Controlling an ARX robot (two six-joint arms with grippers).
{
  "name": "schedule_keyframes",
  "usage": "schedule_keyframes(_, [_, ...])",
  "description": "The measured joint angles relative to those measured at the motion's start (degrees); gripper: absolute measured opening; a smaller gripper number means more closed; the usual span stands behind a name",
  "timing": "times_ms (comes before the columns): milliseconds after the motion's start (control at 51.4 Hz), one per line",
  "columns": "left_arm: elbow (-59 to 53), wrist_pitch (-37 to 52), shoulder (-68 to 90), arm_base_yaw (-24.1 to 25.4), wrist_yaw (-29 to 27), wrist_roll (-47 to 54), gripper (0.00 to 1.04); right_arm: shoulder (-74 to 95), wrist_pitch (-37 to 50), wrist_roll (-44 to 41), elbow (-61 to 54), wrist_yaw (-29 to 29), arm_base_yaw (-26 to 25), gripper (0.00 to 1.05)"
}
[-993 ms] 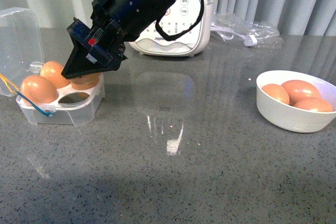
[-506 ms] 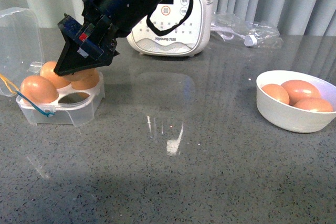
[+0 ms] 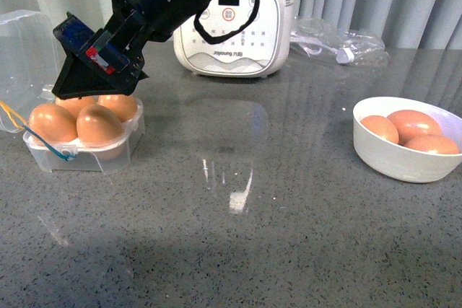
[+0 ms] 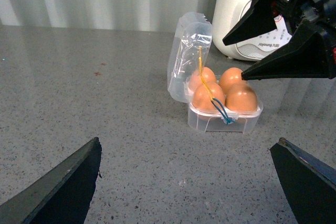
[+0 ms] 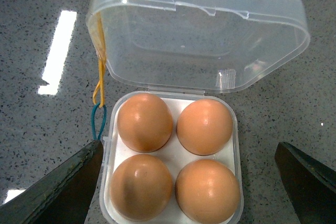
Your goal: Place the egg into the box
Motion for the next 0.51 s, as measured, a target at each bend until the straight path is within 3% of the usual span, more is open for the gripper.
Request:
schedule_keyframes(117, [0.0, 0.0, 0.0, 0.0, 0.0, 0.0, 0.98, -5.1, 8.1, 3.4, -7.2, -0.1, -1.0, 0.98])
schedule_keyframes(195, [0.0, 0.0, 0.0, 0.0, 0.0, 0.0, 0.98, -11.0, 19.3, 8.5, -15.5, 1.8, -2.6, 0.98])
schedule_keyframes(273, [0.0, 0.0, 0.0, 0.0, 0.0, 0.0, 0.98, -16.2, 29.8, 14.8, -23.0, 5.0, -4.5, 0.98])
schedule_keyframes(370, [0.0, 0.0, 0.0, 0.0, 0.0, 0.0, 0.98, -22.2, 44.1, 25.0, -33.1, 15.3, -6.9, 0.98])
schedule_keyframes(506, [0.0, 0.0, 0.0, 0.0, 0.0, 0.0, 0.98, -24.4, 49.4, 33.0, -38.3, 18.7, -8.9, 0.98])
